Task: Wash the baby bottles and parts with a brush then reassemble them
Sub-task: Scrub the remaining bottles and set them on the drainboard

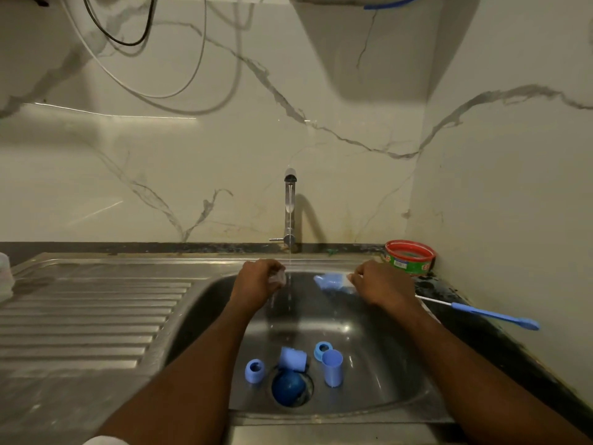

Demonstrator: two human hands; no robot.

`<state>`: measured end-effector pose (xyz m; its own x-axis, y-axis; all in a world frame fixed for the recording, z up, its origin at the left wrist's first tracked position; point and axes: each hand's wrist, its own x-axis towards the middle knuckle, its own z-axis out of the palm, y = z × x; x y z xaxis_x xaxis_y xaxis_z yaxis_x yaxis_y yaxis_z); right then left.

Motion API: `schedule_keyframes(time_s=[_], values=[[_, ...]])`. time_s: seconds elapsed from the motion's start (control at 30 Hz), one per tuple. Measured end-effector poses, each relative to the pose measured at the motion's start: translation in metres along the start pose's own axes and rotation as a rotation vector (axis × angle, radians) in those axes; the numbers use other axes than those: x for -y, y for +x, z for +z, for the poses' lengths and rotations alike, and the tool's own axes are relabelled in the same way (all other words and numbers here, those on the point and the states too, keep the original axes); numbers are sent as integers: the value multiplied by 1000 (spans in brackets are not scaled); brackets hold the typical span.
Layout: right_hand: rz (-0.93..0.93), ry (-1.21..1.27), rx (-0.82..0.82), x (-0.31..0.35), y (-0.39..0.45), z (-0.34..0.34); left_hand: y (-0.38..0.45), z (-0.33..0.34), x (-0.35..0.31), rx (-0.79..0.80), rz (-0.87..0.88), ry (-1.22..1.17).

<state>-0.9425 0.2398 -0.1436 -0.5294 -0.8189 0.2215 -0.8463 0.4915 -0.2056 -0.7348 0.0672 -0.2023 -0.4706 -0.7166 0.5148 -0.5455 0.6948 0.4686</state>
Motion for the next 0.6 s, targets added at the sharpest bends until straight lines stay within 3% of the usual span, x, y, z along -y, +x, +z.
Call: schedule_keyframes(time_s=[0.1,0.3,0.43,0.53,0.6], values=[[-75,-60,-16,1,-9,5,4,3,-8,-6,-98,-253],[-115,-55,11,11,-13,9,0,15,-18,90,-231,-370],[-125,-64,-3,10,-16,8,-1,9,-22,-19,-201,-448],[-123,-46,28,9,-19,6,-5,14,-19,72,-179,-382],[-128,-47,25,10,-19,5,-3,12,-21,25,-157,-383]])
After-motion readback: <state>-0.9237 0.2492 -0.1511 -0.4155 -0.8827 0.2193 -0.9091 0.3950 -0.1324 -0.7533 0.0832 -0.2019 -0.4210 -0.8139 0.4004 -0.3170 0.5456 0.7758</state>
